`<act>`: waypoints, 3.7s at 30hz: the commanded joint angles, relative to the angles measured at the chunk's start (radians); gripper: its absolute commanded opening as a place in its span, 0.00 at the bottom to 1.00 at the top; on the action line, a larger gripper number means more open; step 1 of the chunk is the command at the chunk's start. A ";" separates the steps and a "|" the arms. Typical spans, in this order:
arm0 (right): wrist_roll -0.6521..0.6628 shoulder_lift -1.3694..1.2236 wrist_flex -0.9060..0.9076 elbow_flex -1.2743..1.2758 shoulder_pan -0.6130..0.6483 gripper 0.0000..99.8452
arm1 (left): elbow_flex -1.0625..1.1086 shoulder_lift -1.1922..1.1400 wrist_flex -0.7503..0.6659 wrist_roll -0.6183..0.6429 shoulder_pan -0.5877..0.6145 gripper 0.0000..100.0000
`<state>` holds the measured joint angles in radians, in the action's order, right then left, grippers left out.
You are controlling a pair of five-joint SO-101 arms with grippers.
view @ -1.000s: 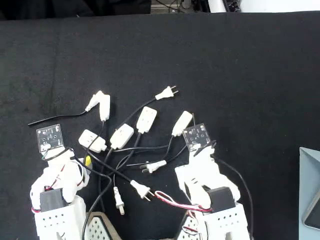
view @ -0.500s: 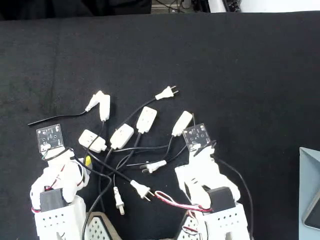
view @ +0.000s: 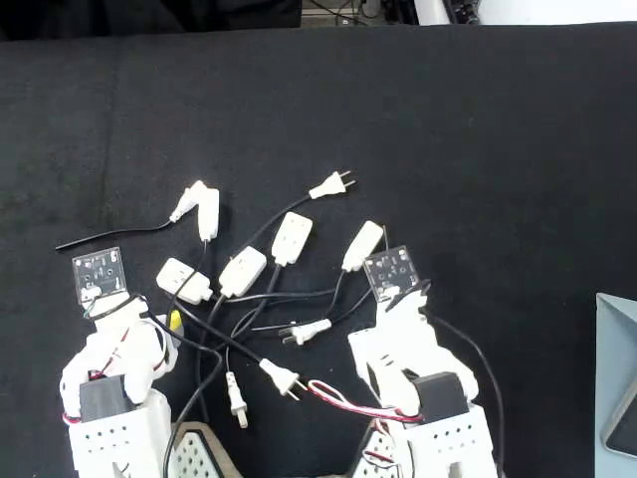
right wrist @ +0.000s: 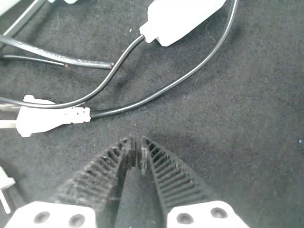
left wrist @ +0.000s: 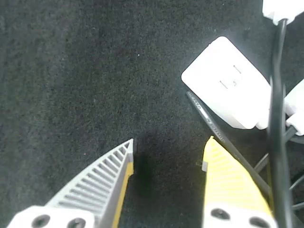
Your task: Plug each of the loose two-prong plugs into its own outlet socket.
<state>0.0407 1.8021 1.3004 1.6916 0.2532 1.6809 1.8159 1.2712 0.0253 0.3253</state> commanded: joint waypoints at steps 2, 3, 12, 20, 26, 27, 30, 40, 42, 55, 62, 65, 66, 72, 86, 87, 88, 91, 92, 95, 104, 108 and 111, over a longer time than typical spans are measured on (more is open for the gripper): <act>0.000 0.085 0.003 -0.008 -0.009 0.02 | 0.019 0.003 0.003 -0.006 0.008 0.23; 0.000 0.085 0.003 -0.008 -0.009 0.02 | 0.019 0.003 0.003 -0.006 0.008 0.23; 0.000 0.085 0.003 -0.008 -0.008 0.02 | 0.019 0.003 0.003 -0.006 0.002 0.23; 0.000 0.085 0.003 -0.008 -0.008 0.02 | 0.019 0.003 0.003 -0.006 0.010 0.23; 0.000 0.084 0.006 -0.035 -0.104 0.02 | 0.019 0.003 0.003 -0.011 0.012 0.23; 0.000 0.084 0.003 -0.044 -0.135 0.02 | 0.019 0.003 0.003 -0.011 0.012 0.23; 0.008 0.082 -0.054 -0.087 -0.186 0.02 | 0.019 0.003 0.003 -0.012 0.012 0.23; -0.006 0.045 -0.054 -0.320 -0.207 0.03 | 0.019 0.003 0.003 -0.012 0.013 0.23; -0.012 -0.018 -0.023 -0.390 -0.204 0.03 | 0.019 0.003 0.003 -0.012 0.013 0.23; -0.163 -0.797 -0.078 -0.742 -0.155 0.03 | 0.019 0.003 0.003 -0.012 0.013 0.23; -0.359 -1.118 -0.087 -0.760 -0.029 0.22 | 0.019 0.003 0.003 -0.012 0.013 0.23; -0.385 -1.188 -0.092 -0.776 0.011 0.23 | 0.019 0.003 0.003 -0.012 0.013 0.23; -0.397 -1.207 -0.109 -0.776 0.020 0.23 | 0.019 0.003 0.003 -0.012 0.013 0.23; -0.470 -1.340 -0.292 -0.751 0.046 0.23 | 0.019 0.003 0.003 -0.012 0.013 0.23; -0.539 -1.693 -0.358 -0.865 0.040 0.13 | 0.019 0.003 0.003 -0.012 0.013 0.23; -0.539 -1.702 -0.358 -0.868 0.040 0.08 | 0.019 0.003 0.003 -0.012 0.013 0.23; -0.539 -1.707 -0.358 -0.872 0.040 0.02 | 0.019 0.003 0.003 -0.012 0.013 0.23; -0.534 -1.698 -0.318 -0.877 0.038 0.03 | 0.019 0.003 0.003 -0.012 0.013 0.23; -0.526 -1.690 -0.304 -0.877 0.038 0.01 | 0.019 0.003 0.003 -0.012 0.013 0.23; -0.454 -1.650 -0.253 -0.875 0.017 0.01 | 0.019 0.003 0.003 -0.012 0.013 0.23; -0.043 -1.498 -0.235 -0.928 -0.226 0.01 | 0.019 0.003 0.003 -0.012 0.013 0.23; 0.170 -1.500 -0.241 -0.992 -0.307 0.01 | 0.019 0.003 0.003 -0.012 0.013 0.23; 0.322 -1.500 -0.242 -1.030 -0.338 0.01 | 0.019 0.003 0.003 -0.012 0.013 0.23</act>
<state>0.2248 0.2647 1.0610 0.7357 -0.0460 1.6809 1.8159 1.2712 0.0253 0.3253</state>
